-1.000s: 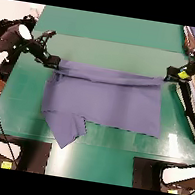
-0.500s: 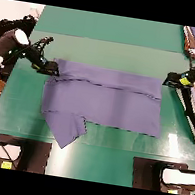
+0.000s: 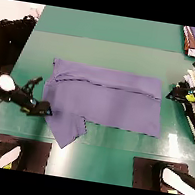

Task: Fold the shirts.

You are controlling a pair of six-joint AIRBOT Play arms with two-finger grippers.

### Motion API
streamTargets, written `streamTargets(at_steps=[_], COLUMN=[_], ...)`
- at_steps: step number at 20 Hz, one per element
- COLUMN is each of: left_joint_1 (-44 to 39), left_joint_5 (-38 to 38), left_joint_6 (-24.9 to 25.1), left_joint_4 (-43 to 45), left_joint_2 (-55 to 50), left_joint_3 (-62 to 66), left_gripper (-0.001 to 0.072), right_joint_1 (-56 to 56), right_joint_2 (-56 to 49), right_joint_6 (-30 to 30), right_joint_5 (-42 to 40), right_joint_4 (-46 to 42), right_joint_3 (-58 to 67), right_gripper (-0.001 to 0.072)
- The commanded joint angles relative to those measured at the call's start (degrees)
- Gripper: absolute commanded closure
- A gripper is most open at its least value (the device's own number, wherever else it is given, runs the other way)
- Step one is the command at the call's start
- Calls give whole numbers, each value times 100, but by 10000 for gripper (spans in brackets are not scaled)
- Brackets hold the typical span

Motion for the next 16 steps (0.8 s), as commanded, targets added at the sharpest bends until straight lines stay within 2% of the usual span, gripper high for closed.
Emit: streamTargets(at_steps=[1,11,12,13,14,16], left_joint_1=[-2,-2,-2,-2,-2,-2], left_joint_5=[72,811,896,977,1056,1051], left_joint_6=[-151,-153,-153,-129,-17,81], left_joint_4=[-487,-568,-695,-844,-999,-1182], left_joint_2=[487,485,485,485,485,485], left_joint_3=[-861,-1327,-1327,-1325,-1322,-1226], left_gripper=[206,208,238,539,675,682], right_joint_1=[-11,-11,-11,-11,-11,-11], right_joint_2=[339,986,1038,1075,1073,977], right_joint_6=[-2,0,0,0,-2,-4], right_joint_5=[-153,-98,-52,44,175,544], right_joint_4=[160,146,129,111,109,15], right_joint_3=[-299,-299,-299,-299,-302,-306], right_gripper=[301,302,302,302,302,302])
